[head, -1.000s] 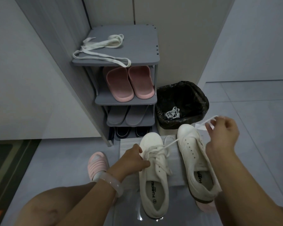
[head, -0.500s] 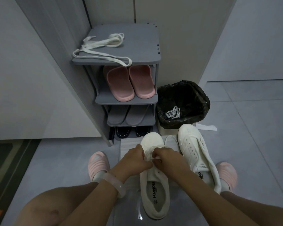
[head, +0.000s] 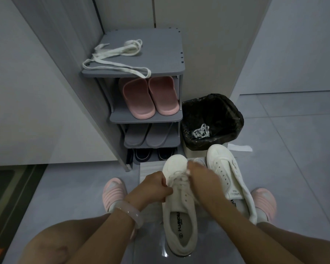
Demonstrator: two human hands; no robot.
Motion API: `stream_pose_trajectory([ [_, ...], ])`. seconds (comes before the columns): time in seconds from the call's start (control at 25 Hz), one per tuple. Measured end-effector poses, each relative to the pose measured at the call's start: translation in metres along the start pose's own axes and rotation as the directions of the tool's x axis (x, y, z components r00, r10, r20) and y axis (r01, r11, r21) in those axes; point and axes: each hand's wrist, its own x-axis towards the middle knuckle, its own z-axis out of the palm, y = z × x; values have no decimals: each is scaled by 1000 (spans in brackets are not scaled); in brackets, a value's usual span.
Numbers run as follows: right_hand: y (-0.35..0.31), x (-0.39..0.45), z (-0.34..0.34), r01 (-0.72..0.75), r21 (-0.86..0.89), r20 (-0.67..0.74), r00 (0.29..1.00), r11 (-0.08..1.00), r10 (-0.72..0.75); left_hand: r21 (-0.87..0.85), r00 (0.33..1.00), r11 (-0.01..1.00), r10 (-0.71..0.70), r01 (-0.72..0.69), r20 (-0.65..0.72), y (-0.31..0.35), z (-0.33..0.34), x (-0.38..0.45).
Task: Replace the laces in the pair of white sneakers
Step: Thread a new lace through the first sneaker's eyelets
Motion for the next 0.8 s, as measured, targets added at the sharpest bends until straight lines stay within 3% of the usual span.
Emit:
stream_pose_trajectory([
  [0.04, 17, 6, -15, -113, -6, -86, 990, 994, 112, -17, 1000, 1000, -12, 12, 2, 0, 1, 1],
  [0.12, 57, 16, -52, -328, 103, -255, 904, 939, 344, -26, 1000, 999, -21, 21, 3, 0, 1, 1],
  [0.2, 80, 16, -68, -406, 149, -251, 866, 901, 432, -43, 1000, 999, -20, 21, 15, -1, 2, 2],
  [0.24, 76, 14, -68, -382, 126, -172, 901, 916, 399, -52, 999, 998, -20, 21, 25, -1, 2, 3],
  [0.32, 54, 9, -49, -198, 186, -41, 977, 963, 208, -43, 999, 999, -12, 13, 35, 0, 2, 2],
  [0.44, 18, 2, -12, 54, 131, 175, 981, 990, -77, -26, 999, 1000, 18, -17, 35, 1, 1, 0],
  [0.64, 11, 4, 10, 95, -99, 235, 970, 991, -69, -12, 995, 998, 59, -58, 80, 1, -2, -4],
  [0.8, 10, 0, 3, 92, -114, 187, 980, 989, -70, -62, 999, 998, -3, 6, 49, 2, 0, -2],
])
